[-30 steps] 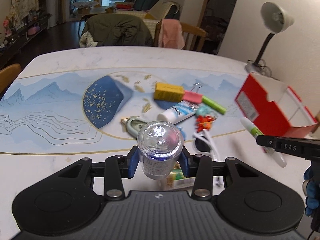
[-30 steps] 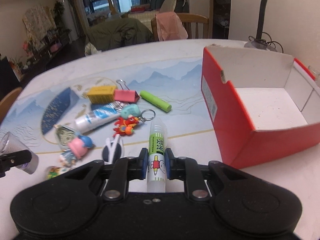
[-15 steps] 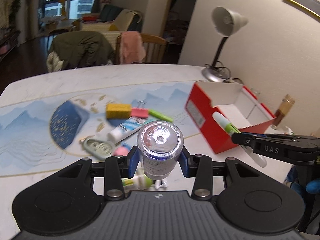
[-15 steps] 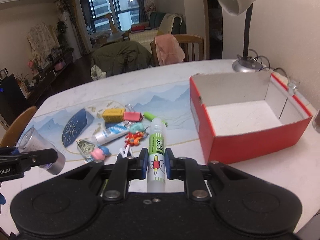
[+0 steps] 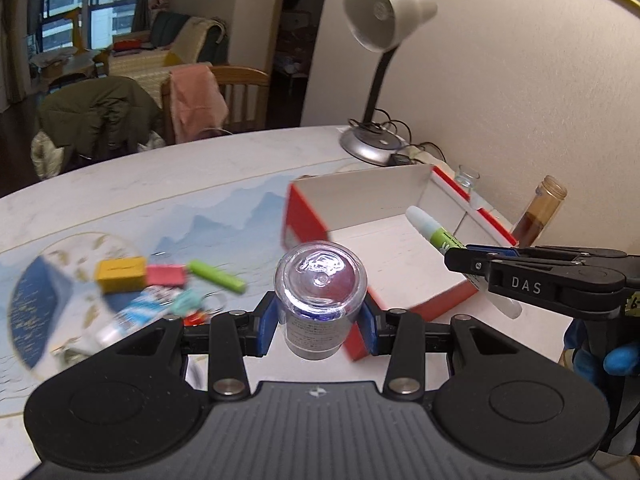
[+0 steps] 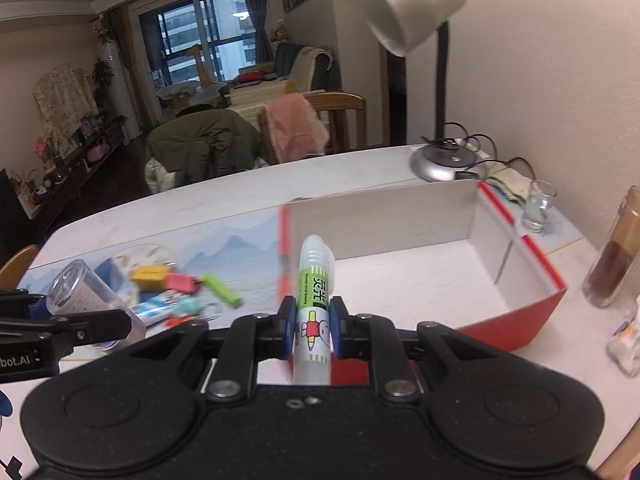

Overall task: Organize rigid objects
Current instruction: 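Carry the cup and glue stick into the shoebox and open both tools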

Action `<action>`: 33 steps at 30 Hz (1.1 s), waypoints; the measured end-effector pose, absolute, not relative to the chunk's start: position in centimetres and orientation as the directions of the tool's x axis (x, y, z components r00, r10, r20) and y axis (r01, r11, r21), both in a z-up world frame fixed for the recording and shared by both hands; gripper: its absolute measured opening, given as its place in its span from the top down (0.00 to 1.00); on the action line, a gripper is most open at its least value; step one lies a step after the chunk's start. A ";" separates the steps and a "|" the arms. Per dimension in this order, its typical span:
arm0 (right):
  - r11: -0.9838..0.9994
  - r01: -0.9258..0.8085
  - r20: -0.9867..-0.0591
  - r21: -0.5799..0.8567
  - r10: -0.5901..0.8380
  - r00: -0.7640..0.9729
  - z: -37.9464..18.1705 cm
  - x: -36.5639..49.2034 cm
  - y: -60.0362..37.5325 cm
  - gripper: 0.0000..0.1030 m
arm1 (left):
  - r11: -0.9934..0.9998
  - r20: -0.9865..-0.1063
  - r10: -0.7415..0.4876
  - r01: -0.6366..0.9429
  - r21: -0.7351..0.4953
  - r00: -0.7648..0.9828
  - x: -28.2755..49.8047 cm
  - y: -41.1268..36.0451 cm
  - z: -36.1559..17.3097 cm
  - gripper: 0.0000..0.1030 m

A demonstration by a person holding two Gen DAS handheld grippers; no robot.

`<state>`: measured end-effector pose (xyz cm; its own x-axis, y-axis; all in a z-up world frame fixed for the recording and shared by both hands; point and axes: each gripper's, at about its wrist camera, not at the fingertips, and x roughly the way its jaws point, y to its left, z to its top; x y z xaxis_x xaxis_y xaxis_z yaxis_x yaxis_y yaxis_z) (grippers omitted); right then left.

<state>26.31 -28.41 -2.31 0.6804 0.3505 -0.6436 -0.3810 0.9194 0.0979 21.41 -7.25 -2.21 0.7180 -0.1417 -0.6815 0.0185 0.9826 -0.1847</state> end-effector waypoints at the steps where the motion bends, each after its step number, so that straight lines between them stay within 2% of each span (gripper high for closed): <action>1: 0.921 -0.379 -0.646 0.091 0.344 0.682 -2.5 27.1 -29.1 0.84 | 0.983 -0.686 -0.144 0.021 -0.184 0.713 22.4 -8.0 -2.3 0.60; 9: 0.935 -0.349 -0.671 0.067 0.301 0.678 -4.2 33.6 -33.8 0.84 | 0.986 -0.714 -0.157 0.066 -0.153 0.682 30.0 -13.6 -3.3 0.60; 21: 0.921 -0.389 -0.741 0.035 0.285 0.608 -8.7 39.9 -36.6 0.84 | 0.991 -0.837 -0.136 0.073 -0.115 0.530 39.2 -17.8 -8.9 0.60; 33: 0.896 -0.444 -0.810 -0.002 0.259 0.526 -11.9 41.7 -36.0 0.84 | 0.990 -0.917 -0.136 0.090 -0.110 0.376 43.6 -19.3 -13.6 0.60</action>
<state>41.72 -35.98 -11.93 0.5265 0.2588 -0.8098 -0.4440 0.8960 -0.0022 43.59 -19.26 -13.60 0.3758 -0.1356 -0.9167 0.0896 0.9899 -0.1097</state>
